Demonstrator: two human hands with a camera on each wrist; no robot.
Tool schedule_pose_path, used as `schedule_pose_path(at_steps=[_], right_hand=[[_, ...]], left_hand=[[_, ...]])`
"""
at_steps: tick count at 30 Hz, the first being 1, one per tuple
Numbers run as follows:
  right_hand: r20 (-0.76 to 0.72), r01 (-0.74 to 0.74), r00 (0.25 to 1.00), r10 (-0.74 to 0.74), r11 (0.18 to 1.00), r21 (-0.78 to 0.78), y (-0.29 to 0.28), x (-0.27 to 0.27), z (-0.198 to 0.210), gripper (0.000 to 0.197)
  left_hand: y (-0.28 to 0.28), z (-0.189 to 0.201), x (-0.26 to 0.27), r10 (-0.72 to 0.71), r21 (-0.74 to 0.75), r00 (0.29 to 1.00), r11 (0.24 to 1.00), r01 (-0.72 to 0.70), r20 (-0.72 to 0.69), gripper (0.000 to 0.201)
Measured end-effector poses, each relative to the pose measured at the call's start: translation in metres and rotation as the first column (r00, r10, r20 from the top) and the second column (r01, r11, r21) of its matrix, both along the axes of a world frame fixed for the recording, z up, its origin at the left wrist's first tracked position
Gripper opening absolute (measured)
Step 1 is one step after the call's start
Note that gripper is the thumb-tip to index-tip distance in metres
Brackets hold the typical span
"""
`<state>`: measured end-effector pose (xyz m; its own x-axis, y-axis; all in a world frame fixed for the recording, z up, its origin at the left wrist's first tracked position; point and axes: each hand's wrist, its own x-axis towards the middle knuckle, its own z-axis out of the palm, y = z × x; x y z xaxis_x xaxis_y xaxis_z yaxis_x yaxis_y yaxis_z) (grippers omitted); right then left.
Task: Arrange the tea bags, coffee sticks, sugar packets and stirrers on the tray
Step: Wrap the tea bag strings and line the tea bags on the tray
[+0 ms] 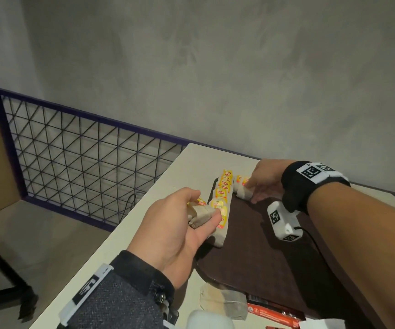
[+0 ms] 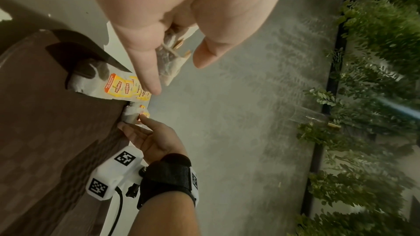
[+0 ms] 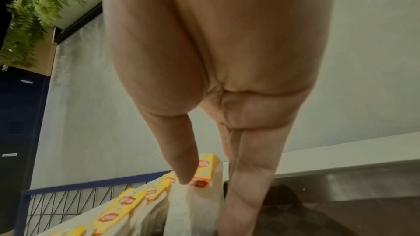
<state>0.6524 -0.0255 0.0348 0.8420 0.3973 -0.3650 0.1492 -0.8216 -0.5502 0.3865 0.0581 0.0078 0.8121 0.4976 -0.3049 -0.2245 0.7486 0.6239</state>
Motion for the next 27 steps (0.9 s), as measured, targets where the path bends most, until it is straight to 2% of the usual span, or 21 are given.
schedule_pose_path(at_steps=[1, 7, 10, 12, 14, 17, 19, 23, 27], right_hand=[[-0.01, 0.004, 1.0, -0.003, 0.999, 0.041, -0.001, 0.002, -0.003, 0.005], [-0.064, 0.05, 0.997, -0.04, 0.985, 0.163, -0.011, -0.002, 0.005, 0.031], [-0.033, 0.052, 0.998, -0.047, 0.979, 0.197, -0.025, -0.02, 0.023, 0.032], [0.022, 0.025, 0.999, -0.031, 0.967, 0.254, -0.037, -0.041, 0.04, 0.025], [0.012, -0.012, 1.0, 0.008, 0.926, 0.376, -0.05, -0.074, 0.059, 0.025], [-0.101, -0.059, 0.987, 0.123, 0.87, 0.49, -0.076, -0.137, 0.076, 0.04], [-0.123, -0.113, 0.972, 0.203, 0.853, 0.51, -0.094, -0.174, 0.077, 0.05], [0.056, -0.204, 0.977, 0.204, 0.835, 0.511, -0.113, -0.208, 0.055, 0.032], [0.131, -0.213, 0.977, 0.168, 0.762, 0.611, -0.117, -0.208, 0.038, 0.013]], left_hand=[[-0.001, -0.001, 0.0, -0.003, 0.017, 1.0, 1.0, 0.002, 0.004, 0.004], [-0.006, 0.001, -0.001, -0.04, 0.024, 0.996, 0.999, 0.038, 0.076, 0.011], [-0.009, 0.005, -0.006, -0.096, 0.026, 0.988, 0.995, 0.094, 0.119, 0.017], [-0.011, 0.005, -0.008, -0.12, 0.055, 0.986, 0.992, 0.114, 0.118, 0.02], [-0.014, 0.006, -0.01, -0.137, 0.087, 0.984, 0.988, 0.127, 0.117, 0.022], [-0.018, 0.01, -0.014, -0.184, 0.132, 0.973, 0.977, 0.166, 0.141, 0.022], [-0.022, 0.014, -0.018, -0.276, 0.19, 0.949, 0.951, 0.246, 0.152, 0.02], [-0.032, 0.017, -0.026, -0.444, 0.38, 0.893, 0.841, 0.386, 0.076, 0.022], [-0.039, 0.015, -0.027, -0.483, 0.447, 0.875, 0.792, 0.416, 0.042, 0.031]])
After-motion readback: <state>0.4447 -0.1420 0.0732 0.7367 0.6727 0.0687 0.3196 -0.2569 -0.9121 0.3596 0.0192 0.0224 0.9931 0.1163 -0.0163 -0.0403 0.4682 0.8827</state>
